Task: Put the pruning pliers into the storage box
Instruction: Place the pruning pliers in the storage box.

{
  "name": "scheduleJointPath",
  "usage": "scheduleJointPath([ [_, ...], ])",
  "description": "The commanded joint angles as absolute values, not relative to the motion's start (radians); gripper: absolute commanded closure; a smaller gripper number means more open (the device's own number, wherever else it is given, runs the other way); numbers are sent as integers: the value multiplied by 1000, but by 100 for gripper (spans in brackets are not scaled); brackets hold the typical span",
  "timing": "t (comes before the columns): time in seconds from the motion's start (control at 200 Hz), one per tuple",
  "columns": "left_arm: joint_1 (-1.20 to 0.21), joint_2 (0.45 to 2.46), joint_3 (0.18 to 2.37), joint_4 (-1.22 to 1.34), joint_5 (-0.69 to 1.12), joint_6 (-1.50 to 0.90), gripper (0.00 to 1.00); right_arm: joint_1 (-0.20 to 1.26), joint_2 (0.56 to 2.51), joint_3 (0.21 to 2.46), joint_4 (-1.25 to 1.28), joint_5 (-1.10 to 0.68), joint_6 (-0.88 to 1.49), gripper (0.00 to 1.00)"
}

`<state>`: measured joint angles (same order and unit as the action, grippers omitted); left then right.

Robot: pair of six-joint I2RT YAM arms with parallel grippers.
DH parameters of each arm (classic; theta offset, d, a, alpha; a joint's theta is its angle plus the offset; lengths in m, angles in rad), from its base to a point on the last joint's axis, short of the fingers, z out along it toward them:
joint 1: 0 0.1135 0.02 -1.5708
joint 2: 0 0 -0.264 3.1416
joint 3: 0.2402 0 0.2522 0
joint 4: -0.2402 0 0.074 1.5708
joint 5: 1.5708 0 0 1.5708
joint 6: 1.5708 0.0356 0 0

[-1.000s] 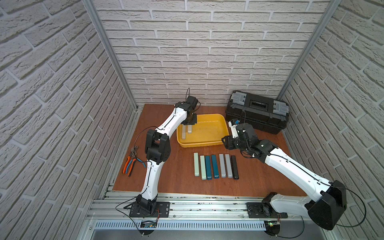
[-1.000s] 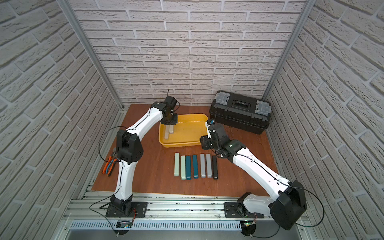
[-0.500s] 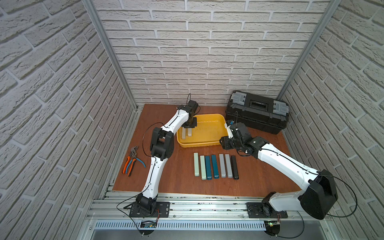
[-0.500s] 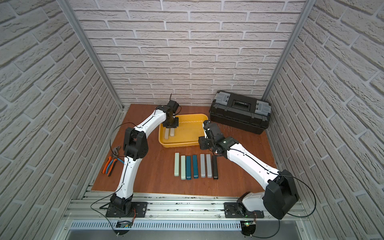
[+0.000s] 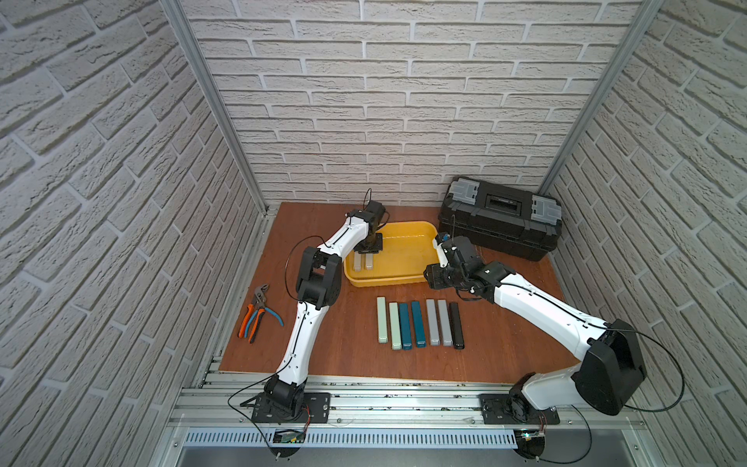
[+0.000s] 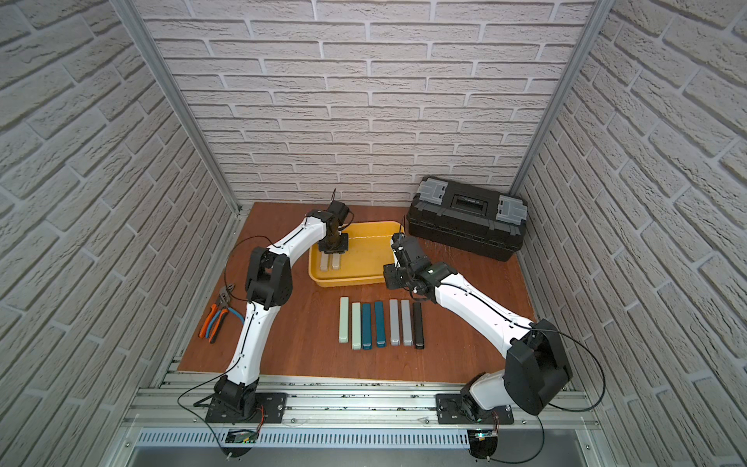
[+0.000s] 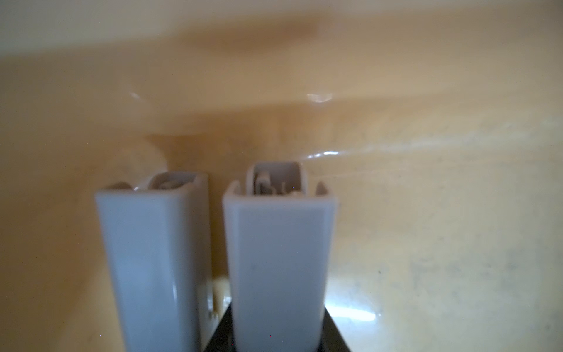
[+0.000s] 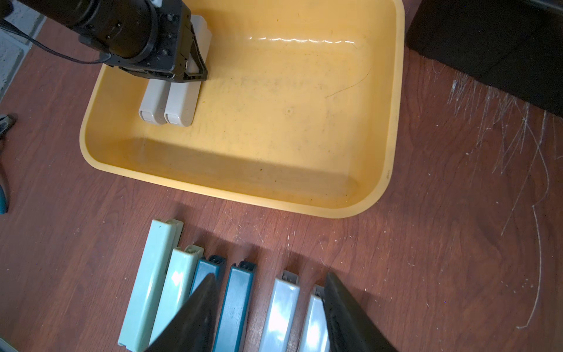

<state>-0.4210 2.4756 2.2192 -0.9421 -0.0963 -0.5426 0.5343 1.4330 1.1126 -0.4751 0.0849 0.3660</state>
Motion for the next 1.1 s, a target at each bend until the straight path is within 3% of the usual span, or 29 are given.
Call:
scheduleJointPath([
  [0.0, -411, 2503, 2242, -936, -135, -545, 72, 538, 1434, 1136, -460, 83, 357, 43],
  [0.675, -406, 2510, 2255, -962, -133, -567, 67, 538, 1457, 1152, -457, 64, 352, 43],
  [1.09, -428, 2412, 2291, -997, -130, -568, 52, 539, 1424, 1149, -471, 63, 363, 41],
])
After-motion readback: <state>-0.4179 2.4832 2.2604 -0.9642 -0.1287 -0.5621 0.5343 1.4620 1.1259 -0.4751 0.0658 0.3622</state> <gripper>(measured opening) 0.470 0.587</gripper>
